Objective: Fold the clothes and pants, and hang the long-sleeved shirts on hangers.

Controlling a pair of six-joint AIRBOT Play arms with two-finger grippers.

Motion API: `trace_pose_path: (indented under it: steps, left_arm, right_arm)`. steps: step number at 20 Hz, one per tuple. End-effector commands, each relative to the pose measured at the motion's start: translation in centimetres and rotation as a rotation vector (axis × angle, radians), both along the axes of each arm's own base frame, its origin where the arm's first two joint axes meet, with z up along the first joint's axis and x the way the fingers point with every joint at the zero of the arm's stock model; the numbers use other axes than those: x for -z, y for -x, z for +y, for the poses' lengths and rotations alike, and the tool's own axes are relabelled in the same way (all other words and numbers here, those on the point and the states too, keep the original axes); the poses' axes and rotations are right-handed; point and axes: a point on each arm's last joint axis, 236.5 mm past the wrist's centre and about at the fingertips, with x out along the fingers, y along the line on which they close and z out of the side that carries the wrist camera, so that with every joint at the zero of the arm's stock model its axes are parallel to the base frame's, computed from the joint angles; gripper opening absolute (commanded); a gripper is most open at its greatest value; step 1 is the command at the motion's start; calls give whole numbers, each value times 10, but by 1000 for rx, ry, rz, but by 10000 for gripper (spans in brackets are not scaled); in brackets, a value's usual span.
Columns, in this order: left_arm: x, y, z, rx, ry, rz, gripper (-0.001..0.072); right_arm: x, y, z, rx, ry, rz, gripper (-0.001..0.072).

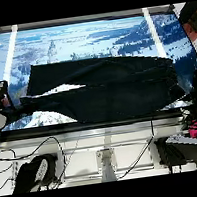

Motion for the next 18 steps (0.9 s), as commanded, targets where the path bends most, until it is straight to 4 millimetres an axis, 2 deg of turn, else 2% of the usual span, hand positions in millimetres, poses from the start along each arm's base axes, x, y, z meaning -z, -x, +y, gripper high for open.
trace_pose_path:
  steps: [1, 4, 7, 13, 14, 15, 16, 18]
  left_arm:
    - [0, 0, 0, 0, -1, 0, 7]
    - [0, 0, 0, 0, -1, 0, 7]
    - [0, 0, 0, 0, -1, -1, 7]
    - [-1, -1, 1, -1, -2, -6, 7]
    - [-1, -1, 1, 1, -7, -5, 7]
    - [-1, -1, 5, 9, -31, -8, 7]
    - [-2, -2, 13, 20, -76, -9, 6]
    - [-9, -2, 20, 4, -94, -20, 6]
  right_arm:
    - [15, -19, -4, 65, -30, -46, 463]
    - [19, -38, -12, 113, -22, -110, 463]
    - [21, -49, -17, 105, 23, -135, 463]
    - [30, -65, -1, 34, 41, -131, 451]
    - [28, -62, 6, 13, 16, -126, 391]
    - [24, -58, 16, -29, -16, -133, 134]
    - [18, -54, 23, -67, -45, -143, 35]
    - [1, -42, 29, -106, -71, -155, 34]
